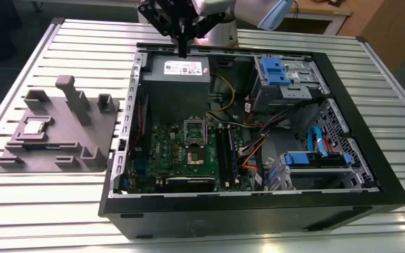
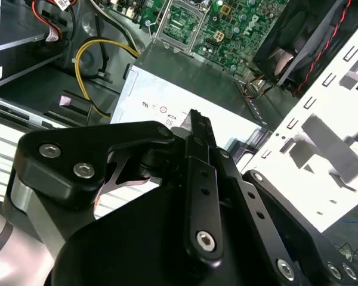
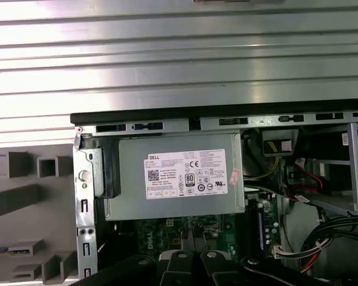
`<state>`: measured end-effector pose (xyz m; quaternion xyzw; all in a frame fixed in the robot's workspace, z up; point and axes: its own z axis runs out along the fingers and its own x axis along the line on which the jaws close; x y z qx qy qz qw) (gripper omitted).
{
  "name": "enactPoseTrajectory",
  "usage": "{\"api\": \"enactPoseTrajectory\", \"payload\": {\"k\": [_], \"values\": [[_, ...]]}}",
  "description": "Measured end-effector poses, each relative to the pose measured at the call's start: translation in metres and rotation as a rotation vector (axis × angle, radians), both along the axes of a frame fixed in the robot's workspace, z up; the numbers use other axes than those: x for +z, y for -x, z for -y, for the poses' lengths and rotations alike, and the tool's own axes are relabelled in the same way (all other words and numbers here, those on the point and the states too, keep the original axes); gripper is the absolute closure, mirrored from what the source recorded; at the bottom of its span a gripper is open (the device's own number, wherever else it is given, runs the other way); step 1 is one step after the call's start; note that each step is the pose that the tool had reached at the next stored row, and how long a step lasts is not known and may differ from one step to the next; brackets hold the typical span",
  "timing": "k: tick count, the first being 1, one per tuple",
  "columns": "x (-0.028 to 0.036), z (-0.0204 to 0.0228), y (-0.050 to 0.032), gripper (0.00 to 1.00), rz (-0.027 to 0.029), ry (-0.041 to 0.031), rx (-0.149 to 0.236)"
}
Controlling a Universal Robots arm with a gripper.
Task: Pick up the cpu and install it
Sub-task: 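Reach for the cpu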
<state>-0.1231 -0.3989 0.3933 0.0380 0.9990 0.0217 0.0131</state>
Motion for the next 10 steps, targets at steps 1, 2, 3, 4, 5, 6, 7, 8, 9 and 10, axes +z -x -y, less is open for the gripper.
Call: {"api": "enactPoseTrajectory", "payload": {"k": [1,2,3,4,5,6,7,8,9,10], "values": [[0.0000,0.0000,0.0005,0.90,0.0000,0.0000,0.000],[-0.0001,0.0000,0.0008,0.90,0.0001,-0.0001,0.000],[-0.0001,0.0000,0.0014,0.90,0.0000,-0.0001,0.000],[-0.0001,0.0000,0.0022,0.90,0.0000,-0.0001,0.000],[-0.0001,0.0000,0.0030,0.90,0.0000,-0.0001,0.000],[-0.0001,0.0000,0.0041,0.90,-0.0001,0.0000,0.000],[-0.0001,0.0000,0.0050,0.90,0.0001,-0.0001,0.000],[-0.0002,0.0000,0.0054,0.90,0.0000,-0.0001,0.000],[-0.0002,-0.0001,0.0058,0.90,0.0000,-0.0001,0.000],[-0.0003,0.0000,0.0062,0.90,0.0001,-0.0001,0.000]]}}
